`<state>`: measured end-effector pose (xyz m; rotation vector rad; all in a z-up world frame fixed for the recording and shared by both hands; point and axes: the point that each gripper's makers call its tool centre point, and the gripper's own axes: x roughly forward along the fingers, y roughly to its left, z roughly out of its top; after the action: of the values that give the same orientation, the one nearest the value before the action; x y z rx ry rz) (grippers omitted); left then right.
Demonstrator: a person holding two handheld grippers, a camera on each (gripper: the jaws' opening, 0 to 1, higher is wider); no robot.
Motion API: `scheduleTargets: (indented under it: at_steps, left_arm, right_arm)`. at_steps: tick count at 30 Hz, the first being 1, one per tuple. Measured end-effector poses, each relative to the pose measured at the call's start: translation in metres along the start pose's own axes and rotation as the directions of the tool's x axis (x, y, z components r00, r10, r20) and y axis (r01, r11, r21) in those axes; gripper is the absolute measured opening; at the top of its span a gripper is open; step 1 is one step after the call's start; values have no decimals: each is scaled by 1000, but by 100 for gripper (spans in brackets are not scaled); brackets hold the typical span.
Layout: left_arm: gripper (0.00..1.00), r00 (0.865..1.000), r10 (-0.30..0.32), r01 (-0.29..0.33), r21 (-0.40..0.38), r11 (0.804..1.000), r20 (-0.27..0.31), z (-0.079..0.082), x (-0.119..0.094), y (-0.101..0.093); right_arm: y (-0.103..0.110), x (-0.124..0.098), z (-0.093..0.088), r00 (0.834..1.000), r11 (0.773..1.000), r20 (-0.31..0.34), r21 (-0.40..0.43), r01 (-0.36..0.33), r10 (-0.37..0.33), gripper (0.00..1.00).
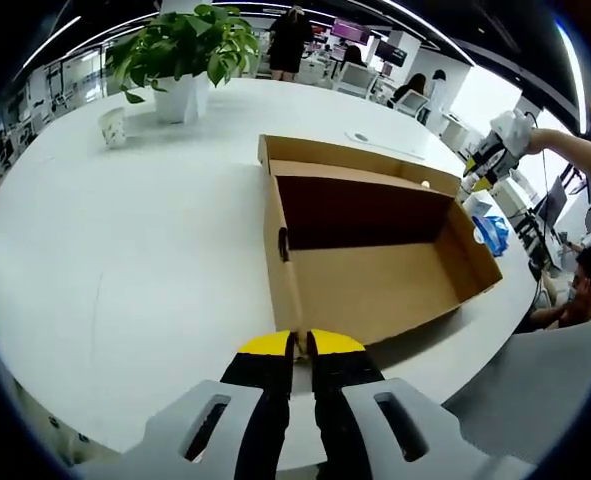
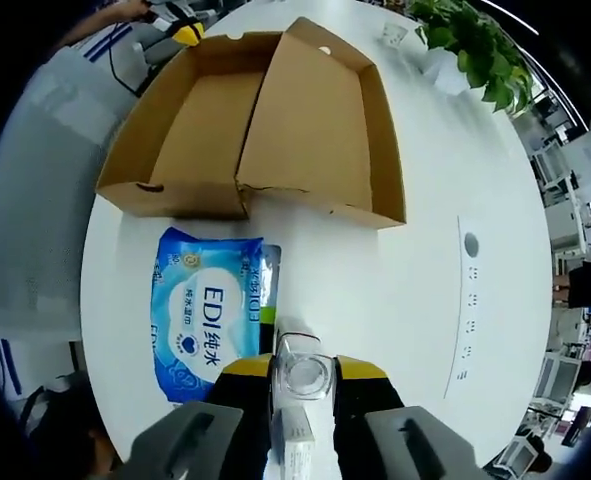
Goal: Operate the shoe box by opening the lid, removing the specified soft item, and placing it in the target area until the item is outside and the box remains undamaged.
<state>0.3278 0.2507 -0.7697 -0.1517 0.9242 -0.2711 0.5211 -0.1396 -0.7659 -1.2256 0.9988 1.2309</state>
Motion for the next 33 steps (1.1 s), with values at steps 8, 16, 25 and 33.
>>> scheduleTargets:
  at_steps: [8,16,25,33]
  left_arm:
    - [4,1000,-2,2,-4,1000,-3,0,0,-1]
    - [4,1000,-2,1,-7,1000,-4,0,0,0]
    - [4,1000,1,-1,-13,1000,-8,-2,0,0]
    - [4,1000,4,-5,-12,1000,-16,-3,0,0]
  right_arm:
    - [-1,0,0,1000,999,6,-44,4,-4,18]
    - [-3,0,1,1000,999,11,-38,17,-16,21]
    - [-2,-6,4,999,999,34,-22,23,-22,25]
    - [-10,-16,18,993,996,112,82,36,-45,28]
